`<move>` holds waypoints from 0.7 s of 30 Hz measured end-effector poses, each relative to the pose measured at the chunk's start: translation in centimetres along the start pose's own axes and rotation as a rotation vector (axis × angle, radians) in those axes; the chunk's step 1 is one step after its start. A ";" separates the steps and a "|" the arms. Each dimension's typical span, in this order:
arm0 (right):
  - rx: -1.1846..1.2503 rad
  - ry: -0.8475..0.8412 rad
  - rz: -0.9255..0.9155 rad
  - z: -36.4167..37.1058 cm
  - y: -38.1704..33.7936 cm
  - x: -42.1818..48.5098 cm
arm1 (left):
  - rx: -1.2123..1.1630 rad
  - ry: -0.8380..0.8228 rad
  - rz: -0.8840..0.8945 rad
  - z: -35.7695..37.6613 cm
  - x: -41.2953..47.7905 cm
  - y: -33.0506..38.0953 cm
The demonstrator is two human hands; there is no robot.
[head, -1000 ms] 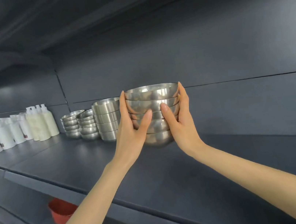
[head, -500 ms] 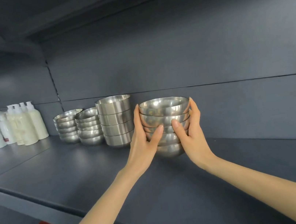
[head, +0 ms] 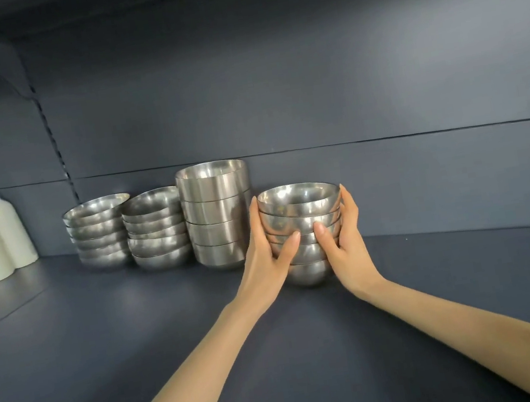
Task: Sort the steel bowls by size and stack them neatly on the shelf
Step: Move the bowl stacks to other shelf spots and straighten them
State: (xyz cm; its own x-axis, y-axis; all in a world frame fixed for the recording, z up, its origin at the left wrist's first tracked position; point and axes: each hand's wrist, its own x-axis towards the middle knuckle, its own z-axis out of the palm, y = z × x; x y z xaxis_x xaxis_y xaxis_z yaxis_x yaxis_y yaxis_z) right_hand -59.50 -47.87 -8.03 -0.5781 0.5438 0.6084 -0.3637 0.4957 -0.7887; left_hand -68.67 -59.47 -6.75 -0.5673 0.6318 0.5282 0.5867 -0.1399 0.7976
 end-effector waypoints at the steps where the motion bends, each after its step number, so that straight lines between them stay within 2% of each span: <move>1: -0.015 0.007 0.001 0.1 0.1 0.1 | 0.010 -0.004 -0.003 -0.1 0.2 -0.2; 7: -0.064 -0.036 0.037 -0.1 0.8 0.7 | 0.019 -0.043 0.024 -0.3 1.1 -1.0; 16: -0.090 -0.194 0.041 -1.7 1.1 0.8 | 0.022 -0.171 0.052 -0.5 0.9 -1.0; 21: -0.080 -0.283 0.032 -2.7 0.8 0.7 | 0.157 -0.215 0.057 -1.1 0.3 -1.5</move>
State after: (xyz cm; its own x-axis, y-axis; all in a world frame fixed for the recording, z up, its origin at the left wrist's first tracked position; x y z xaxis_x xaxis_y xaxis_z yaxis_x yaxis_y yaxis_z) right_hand -58.20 -45.26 -8.00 -0.7732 0.3549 0.5256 -0.2901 0.5391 -0.7907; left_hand -70.39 -59.94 -7.51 -0.4048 0.7763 0.4833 0.7062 -0.0703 0.7045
